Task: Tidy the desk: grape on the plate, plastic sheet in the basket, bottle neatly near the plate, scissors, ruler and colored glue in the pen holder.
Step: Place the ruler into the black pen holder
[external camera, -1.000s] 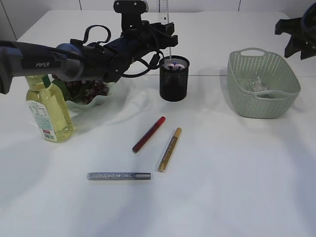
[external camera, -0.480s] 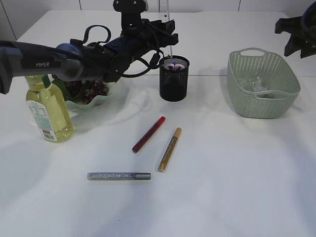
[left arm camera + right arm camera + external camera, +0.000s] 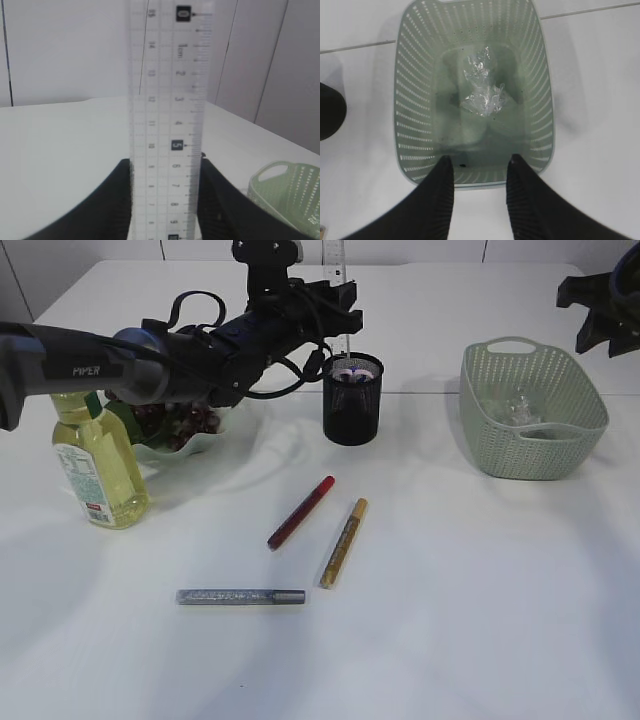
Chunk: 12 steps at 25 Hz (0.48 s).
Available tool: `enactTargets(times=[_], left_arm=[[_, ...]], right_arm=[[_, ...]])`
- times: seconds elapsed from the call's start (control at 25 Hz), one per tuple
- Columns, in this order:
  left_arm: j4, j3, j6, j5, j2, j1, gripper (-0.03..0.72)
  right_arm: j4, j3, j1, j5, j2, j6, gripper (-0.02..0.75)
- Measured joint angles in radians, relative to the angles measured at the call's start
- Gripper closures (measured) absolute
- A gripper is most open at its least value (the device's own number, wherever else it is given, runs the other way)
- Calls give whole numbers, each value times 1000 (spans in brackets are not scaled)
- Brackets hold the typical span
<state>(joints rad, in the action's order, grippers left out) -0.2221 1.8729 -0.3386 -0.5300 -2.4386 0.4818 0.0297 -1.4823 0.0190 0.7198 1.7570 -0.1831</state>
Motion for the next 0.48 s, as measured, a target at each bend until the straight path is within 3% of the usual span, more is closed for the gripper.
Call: enactTargets(times=[0.48], left_arm=[[-12,0,-9,-2,0,0,370]], right_arm=[[0,0,0,-2,0,0,442]])
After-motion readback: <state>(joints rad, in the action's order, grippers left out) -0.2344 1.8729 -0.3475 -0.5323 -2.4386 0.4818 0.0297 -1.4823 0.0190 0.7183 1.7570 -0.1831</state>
